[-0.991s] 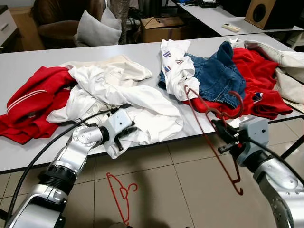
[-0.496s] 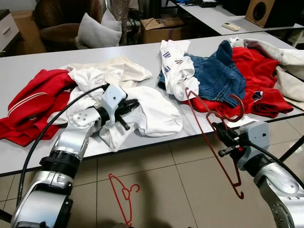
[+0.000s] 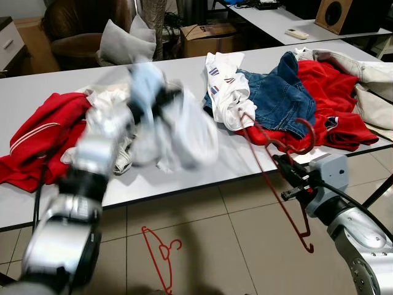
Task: Hang hanger
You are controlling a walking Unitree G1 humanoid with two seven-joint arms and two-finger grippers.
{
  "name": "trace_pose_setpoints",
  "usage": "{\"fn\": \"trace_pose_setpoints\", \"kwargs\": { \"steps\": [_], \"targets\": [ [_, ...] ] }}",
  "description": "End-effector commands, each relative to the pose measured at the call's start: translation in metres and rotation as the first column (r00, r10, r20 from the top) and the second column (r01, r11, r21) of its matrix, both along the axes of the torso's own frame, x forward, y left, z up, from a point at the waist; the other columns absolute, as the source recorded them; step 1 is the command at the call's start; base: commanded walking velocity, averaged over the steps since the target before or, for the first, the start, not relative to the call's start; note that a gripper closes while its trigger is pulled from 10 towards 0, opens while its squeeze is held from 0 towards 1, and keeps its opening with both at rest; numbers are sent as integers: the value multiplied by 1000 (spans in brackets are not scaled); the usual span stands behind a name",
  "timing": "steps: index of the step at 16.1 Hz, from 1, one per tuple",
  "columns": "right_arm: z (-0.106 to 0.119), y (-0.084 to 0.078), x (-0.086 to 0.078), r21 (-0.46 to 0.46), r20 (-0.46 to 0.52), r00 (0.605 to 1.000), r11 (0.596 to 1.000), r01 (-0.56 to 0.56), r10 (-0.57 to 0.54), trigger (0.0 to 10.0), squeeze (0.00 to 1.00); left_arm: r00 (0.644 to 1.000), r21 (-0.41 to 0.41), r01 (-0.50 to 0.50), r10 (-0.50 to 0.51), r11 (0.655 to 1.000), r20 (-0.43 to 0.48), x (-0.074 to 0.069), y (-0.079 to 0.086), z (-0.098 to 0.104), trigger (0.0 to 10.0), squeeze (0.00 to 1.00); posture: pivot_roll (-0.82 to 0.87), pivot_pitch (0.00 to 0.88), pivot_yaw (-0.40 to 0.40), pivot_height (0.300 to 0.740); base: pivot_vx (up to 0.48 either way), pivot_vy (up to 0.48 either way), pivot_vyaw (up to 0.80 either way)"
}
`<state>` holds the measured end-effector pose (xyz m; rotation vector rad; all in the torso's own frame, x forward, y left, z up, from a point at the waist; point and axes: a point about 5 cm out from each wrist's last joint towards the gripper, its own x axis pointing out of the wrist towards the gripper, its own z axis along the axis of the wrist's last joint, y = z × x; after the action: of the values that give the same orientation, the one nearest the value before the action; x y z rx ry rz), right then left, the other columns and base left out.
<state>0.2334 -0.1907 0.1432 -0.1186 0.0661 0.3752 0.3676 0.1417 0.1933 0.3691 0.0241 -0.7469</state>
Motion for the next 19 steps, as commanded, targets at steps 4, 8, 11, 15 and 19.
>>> {"fn": "trace_pose_setpoints", "kwargs": {
  "steps": [4,8,11,15,19],
  "targets": [
    [-2,8,-4,-20,-3,999,998,-51,51,10000,0,970,226,164,-115,960,-215,-24,-2,-44,0,0,-133,0,77,710,0,0,0],
    [-3,1,-10,-26,-9,1000,999,-26,25,10000,0,982,143,165,-149,976,-112,-16,-11,-19,10000,502,-153,0,84,710,0,0,0],
    [-4,-2,-9,-24,-5,1000,1000,-1,1,10000,0,980,223,199,-189,954,-68,-20,-13,-16,10000,1000,-184,0,105,710,0,0,0],
    [-2,9,-14,-22,-17,999,999,-39,38,10000,0,983,284,182,-166,941,-78,-28,15,-17,10000,1000,-215,0,84,710,0,0,0],
    [0,6,-14,-20,-18,999,999,-27,27,10000,0,988,223,109,-81,969,-131,-38,26,-29,10000,773,-214,0,71,710,0,0,0]
  ]
}}
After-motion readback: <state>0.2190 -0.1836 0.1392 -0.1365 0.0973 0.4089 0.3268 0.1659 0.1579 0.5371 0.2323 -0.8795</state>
